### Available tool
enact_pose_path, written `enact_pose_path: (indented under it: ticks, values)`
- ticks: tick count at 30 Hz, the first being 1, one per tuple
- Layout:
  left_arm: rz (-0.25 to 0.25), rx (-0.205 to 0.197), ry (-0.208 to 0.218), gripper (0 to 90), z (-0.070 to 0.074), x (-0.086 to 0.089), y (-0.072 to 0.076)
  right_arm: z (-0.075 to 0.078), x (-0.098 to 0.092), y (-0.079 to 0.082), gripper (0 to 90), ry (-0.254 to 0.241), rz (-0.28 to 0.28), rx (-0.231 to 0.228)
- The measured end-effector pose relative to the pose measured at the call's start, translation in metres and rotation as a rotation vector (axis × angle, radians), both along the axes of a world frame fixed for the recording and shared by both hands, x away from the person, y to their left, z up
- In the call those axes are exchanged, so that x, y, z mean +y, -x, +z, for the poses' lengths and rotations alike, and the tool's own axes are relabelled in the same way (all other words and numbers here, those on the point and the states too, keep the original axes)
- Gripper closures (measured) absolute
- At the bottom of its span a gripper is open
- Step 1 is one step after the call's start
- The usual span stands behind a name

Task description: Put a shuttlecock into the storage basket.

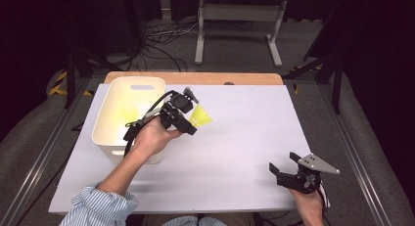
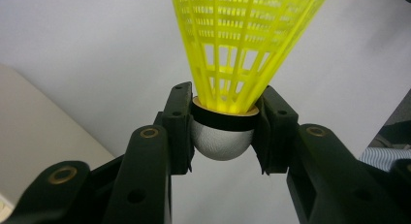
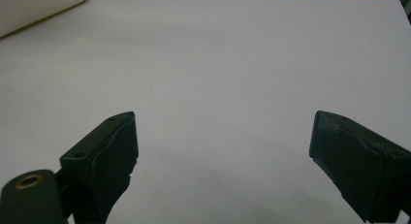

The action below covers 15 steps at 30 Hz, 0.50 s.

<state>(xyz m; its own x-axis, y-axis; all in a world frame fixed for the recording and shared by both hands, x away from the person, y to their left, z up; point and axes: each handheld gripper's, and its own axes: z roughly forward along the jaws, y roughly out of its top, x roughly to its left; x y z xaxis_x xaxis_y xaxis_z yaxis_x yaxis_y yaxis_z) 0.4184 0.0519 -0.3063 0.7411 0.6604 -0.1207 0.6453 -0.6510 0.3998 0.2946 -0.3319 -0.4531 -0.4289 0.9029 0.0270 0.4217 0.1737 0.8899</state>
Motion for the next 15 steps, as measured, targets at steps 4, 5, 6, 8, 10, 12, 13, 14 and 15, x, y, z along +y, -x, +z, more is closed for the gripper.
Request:
enact_pose_path:
  ticks: [4, 5, 6, 8, 10, 12, 13, 14, 15]
  values:
    - [0.006, 0.005, 0.004, 64.0, 0.002, 0.002, 0.0, 0.0, 0.0, 0.0, 11.1, 0.002, -0.002, 0.0]
    - [0.008, 0.006, 0.005, 64.0, 0.002, 0.003, 0.0, 0.0, 0.0, 0.0, 11.1, 0.002, -0.002, -0.001]
    - [0.006, 0.005, 0.006, 64.0, 0.003, 0.003, 0.0, 0.0, 0.0, 0.0, 11.1, 0.001, -0.001, -0.001]
    - [0.011, 0.003, 0.009, 64.0, 0.004, 0.004, 0.0, 0.0, 0.0, 0.0, 11.1, 0.001, -0.001, -0.001]
    - [0.01, 0.004, 0.012, 63.9, 0.006, 0.006, 0.0, 0.0, 0.0, 0.0, 11.2, 0.001, -0.001, 0.0]
    - [0.016, -0.002, 0.016, 63.9, 0.008, 0.007, 0.0, 0.0, 0.0, 0.0, 11.2, 0.0, -0.001, -0.001]
    - [0.014, -0.002, 0.015, 64.0, 0.009, 0.008, 0.0, 0.0, 0.0, 0.0, 11.3, 0.001, -0.001, 0.0]
    - [0.015, -0.002, 0.014, 64.0, 0.01, 0.008, 0.0, 0.0, 0.0, 0.0, 11.3, 0.001, -0.001, 0.002]
    - [0.016, 0.001, 0.017, 64.0, 0.01, 0.009, 0.0, 0.0, 0.0, 0.0, 11.3, 0.002, -0.002, 0.004]
